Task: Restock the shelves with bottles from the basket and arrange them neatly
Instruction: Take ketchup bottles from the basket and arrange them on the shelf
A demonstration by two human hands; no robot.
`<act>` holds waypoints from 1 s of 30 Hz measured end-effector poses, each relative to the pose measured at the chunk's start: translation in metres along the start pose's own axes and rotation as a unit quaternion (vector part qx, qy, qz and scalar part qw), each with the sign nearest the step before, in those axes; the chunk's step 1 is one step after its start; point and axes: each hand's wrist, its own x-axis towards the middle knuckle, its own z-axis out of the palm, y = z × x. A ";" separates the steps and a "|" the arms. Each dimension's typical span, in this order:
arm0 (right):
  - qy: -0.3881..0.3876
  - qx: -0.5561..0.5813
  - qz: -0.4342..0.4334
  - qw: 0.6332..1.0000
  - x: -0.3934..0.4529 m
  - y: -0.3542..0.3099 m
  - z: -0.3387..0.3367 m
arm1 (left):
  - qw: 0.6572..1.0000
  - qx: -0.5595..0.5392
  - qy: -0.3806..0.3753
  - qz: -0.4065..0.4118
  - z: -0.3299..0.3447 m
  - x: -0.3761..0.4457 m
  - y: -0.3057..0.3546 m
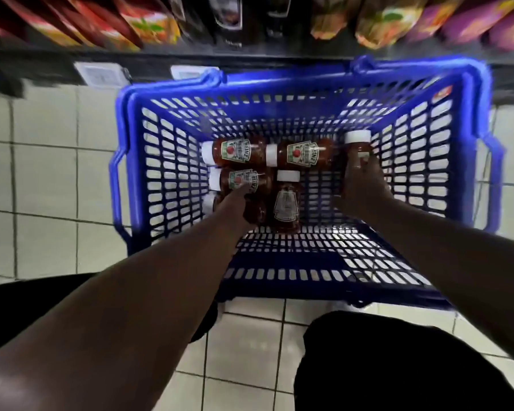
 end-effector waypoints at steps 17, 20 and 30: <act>0.031 0.491 0.034 0.870 -0.176 -0.049 -0.091 | 0.968 -0.165 -0.129 0.141 -0.021 -0.224 0.015; 0.009 0.571 -0.029 0.820 -0.262 -0.077 -0.179 | 0.959 -0.172 -0.154 0.164 -0.023 -0.341 0.039; -0.011 0.665 -0.235 0.709 -0.524 -0.190 -0.504 | 0.876 -0.184 -0.232 0.381 -0.031 -0.733 0.126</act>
